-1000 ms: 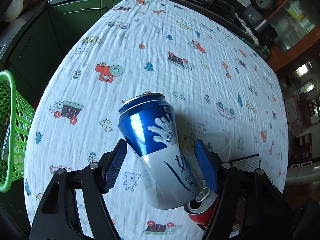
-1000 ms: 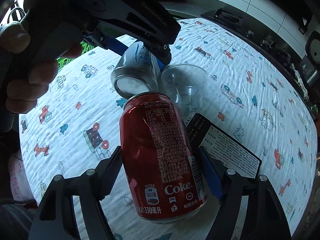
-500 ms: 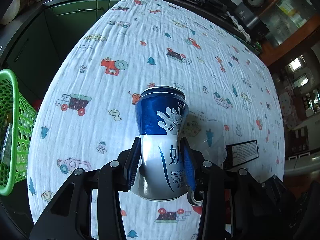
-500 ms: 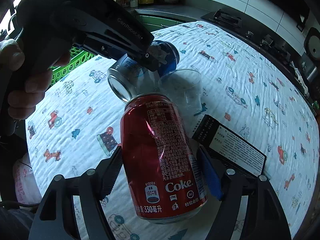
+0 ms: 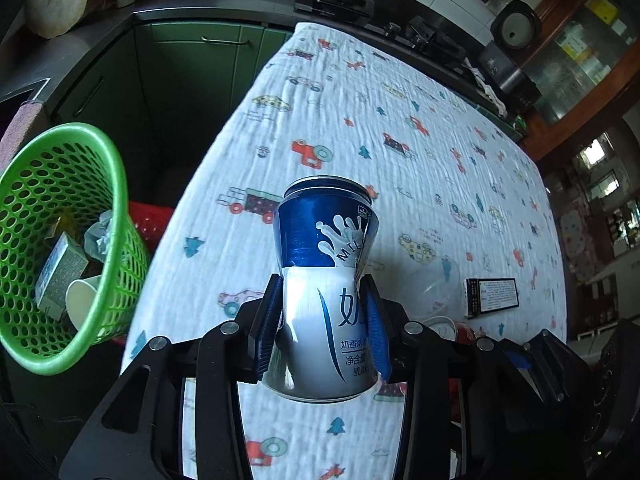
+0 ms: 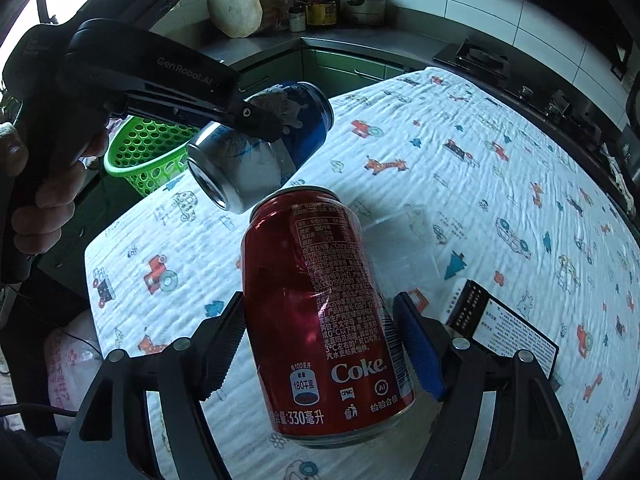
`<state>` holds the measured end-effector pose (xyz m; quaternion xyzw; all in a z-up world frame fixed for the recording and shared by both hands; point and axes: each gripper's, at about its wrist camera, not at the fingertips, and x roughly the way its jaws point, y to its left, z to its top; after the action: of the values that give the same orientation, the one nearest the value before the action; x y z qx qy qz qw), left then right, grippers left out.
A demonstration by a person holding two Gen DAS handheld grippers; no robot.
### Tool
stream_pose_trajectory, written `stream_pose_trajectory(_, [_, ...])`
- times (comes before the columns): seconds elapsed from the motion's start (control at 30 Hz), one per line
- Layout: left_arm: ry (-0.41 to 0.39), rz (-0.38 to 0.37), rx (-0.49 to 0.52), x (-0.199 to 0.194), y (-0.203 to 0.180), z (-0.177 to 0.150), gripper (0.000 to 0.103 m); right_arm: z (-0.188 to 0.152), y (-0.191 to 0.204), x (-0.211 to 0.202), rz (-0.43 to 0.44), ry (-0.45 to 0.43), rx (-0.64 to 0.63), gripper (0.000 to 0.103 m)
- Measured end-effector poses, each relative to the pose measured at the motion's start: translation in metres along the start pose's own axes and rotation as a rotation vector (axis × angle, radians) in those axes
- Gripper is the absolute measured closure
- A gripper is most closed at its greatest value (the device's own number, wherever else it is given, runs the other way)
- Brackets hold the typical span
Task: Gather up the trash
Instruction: 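Grasp the blue-white can with the left gripper while the right gripper grasps the red Coke can, then carry both cans over the green basket and open both grippers to drop them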
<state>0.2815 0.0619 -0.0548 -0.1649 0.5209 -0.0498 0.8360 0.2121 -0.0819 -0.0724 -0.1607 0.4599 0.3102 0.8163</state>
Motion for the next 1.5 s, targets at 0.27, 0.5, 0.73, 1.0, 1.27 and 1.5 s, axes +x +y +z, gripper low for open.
stream_pose_trajectory(0.27, [-0.077,0.081,-0.080,-0.040,0.062,0.006,0.064,0.030,0.033,0.006,0.048,-0.031,-0.052,0.032])
stream_pose_trajectory(0.5, [-0.098,0.195,-0.132,-0.058,0.120,0.010,0.064,0.062,0.061,0.013,0.094,-0.059,-0.079,0.032])
stream_pose_trajectory(0.73, [-0.091,0.265,-0.209,-0.060,0.180,0.012,0.064,0.098,0.090,0.026,0.132,-0.081,-0.111,0.031])
stream_pose_trajectory(1.0, [-0.087,0.313,-0.278,-0.059,0.232,0.010,0.064,0.142,0.121,0.052,0.167,-0.089,-0.135,0.031])
stream_pose_trajectory(1.27, [-0.077,0.340,-0.321,-0.058,0.268,-0.001,0.063,0.179,0.153,0.090,0.199,-0.080,-0.151,0.031])
stream_pose_trajectory(1.5, [-0.092,0.331,-0.361,-0.064,0.287,-0.007,0.056,0.201,0.175,0.122,0.216,-0.064,-0.159,0.031])
